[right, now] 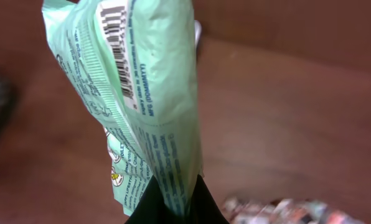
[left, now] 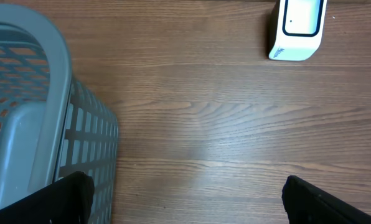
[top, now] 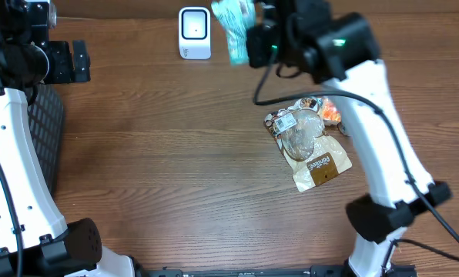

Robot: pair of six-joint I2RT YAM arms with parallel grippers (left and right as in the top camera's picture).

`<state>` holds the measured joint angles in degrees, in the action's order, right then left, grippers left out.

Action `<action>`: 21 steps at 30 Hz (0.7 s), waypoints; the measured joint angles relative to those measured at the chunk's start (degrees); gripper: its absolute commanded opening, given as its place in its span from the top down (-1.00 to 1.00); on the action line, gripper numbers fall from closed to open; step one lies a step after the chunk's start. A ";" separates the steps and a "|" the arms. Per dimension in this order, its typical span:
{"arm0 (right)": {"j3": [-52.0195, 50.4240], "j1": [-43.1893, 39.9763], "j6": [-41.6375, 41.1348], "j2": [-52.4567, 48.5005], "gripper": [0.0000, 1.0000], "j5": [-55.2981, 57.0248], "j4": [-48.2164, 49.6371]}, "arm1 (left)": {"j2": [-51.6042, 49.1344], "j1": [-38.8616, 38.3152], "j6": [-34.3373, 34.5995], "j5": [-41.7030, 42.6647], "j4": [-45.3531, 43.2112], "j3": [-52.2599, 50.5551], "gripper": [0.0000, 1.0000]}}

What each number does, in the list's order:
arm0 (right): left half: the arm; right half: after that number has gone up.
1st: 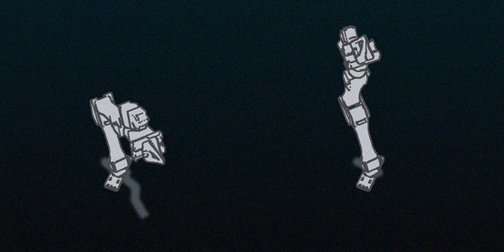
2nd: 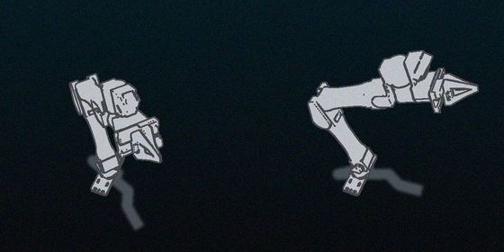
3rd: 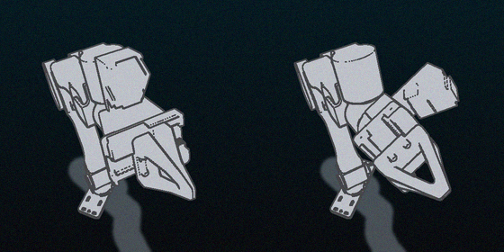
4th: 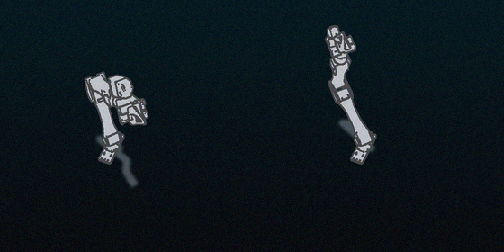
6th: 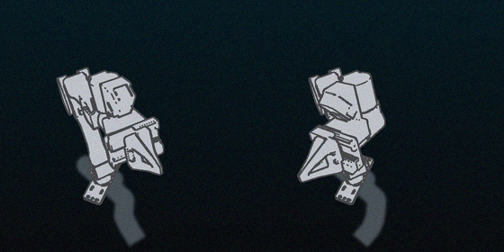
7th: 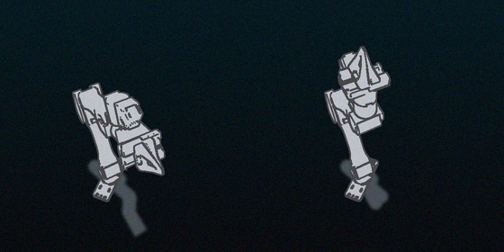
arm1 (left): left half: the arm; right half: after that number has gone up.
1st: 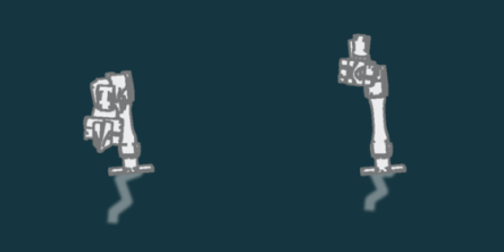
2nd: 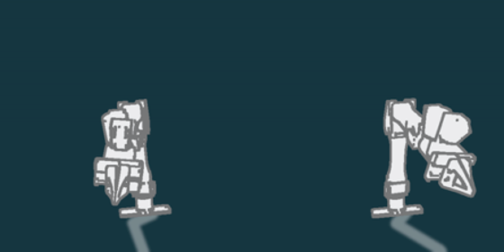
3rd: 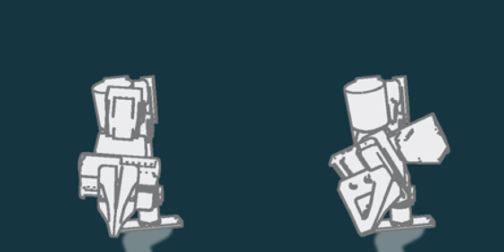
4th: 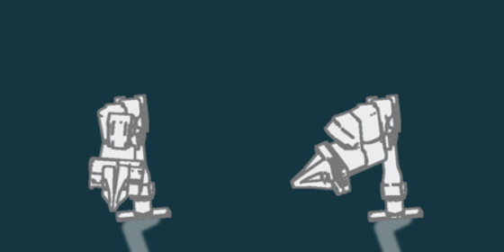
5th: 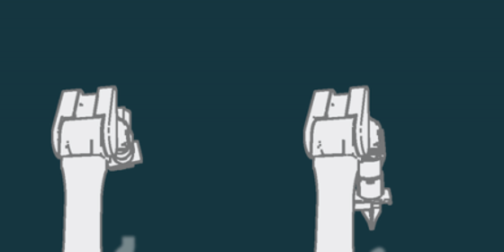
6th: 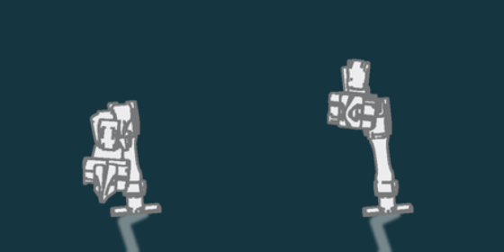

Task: Scan the item barcode
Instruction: 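Hold the light-blue bar's barcode in front of the scanner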

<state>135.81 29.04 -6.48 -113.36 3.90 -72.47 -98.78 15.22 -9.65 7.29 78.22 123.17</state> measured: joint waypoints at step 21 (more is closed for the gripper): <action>0.09 5.09 43.67 -22.97 0.92 34.93 37.77 | 0.00 0.00 0.00 0.00 0.02 0.00 -0.99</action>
<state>135.90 34.13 37.19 -136.33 38.83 -34.70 -98.78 15.22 -9.65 7.29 78.24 123.17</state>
